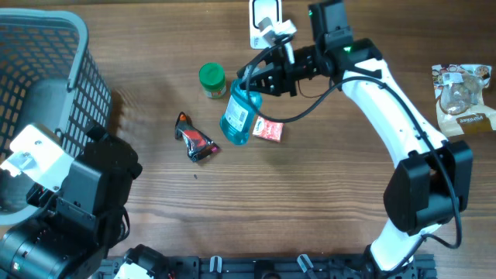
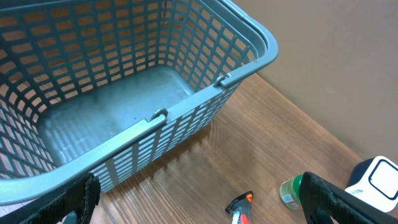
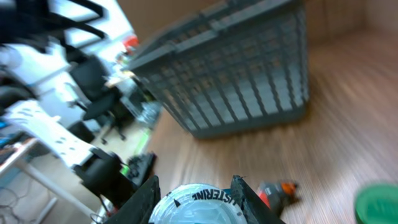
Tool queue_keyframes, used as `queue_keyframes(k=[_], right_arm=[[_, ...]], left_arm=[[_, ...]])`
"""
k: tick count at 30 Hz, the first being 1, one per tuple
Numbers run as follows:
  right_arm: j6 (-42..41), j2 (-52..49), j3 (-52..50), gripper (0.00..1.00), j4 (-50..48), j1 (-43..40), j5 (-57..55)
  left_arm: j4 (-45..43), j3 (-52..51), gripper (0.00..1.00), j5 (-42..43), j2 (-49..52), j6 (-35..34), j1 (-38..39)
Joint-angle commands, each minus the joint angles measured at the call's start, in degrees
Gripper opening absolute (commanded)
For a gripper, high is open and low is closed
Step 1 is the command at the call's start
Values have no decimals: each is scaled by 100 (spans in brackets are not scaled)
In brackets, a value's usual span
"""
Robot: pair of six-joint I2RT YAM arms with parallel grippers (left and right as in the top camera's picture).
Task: Scan the item barcode
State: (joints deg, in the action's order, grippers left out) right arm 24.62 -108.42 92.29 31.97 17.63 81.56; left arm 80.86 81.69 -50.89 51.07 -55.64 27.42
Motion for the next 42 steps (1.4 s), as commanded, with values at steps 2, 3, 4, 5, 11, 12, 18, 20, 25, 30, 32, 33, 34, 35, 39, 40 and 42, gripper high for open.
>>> queue_keyframes(k=[2,3,4,5,11,12,18,20,25,30,32,33,34,35,39,40,42], right_arm=[[-452,225,61,5,-610,-68,1143],[-531,225,61,5,-970,-68,1143],[-645,225,61,5,-1231,-68,1143],[-887,225,61,4,-1532,-68,1143],[-1303,225,61,5,-2221,-46,1141],[-1322,225,61,5,-2223,-46,1143],[-1366,223,59,5,-2225,-46,1141],[-1390,221,59,5,-2153,-46,645],[-1403,186,59,5,-1729,-46,-1193],[-1259,138,59,5,-927,-46,-4634],[-1257,35,59,5,-754,-46,-5438],[-1257,-72,59,5,-658,-46,-5788],[-1252,-151,59,5,-643,-46,-5890],[-1248,-280,59,5,-669,-46,-5993],[-680,-634,59,5,-651,-46,-6140],[-365,-664,59,5,-538,-46,-6111],[280,-688,59,4,-332,-46,-6116]], left_arm=[[4,-4,100,-15,17,-31,4],[4,-4,100,-15,17,-33,4],[7,-4,100,-13,17,-33,4],[4,-4,100,-13,17,-33,4],[4,-4,100,-13,17,-33,4],[2,-4,100,-15,17,-33,4],[4,-4,100,-15,17,-31,4],[4,-4,100,-13,17,-33,4],[74,-4,100,-13,17,-33,4],[85,-4,100,-13,17,-35,4],[85,-4,100,-13,31,-33,4],[85,-4,100,-13,33,-35,4],[85,-4,100,-11,33,-35,4],[83,-4,100,-11,33,-35,4],[85,-4,100,-13,33,-33,4],[85,-4,100,-13,33,-33,4],[83,-4,100,-13,33,-35,4]])
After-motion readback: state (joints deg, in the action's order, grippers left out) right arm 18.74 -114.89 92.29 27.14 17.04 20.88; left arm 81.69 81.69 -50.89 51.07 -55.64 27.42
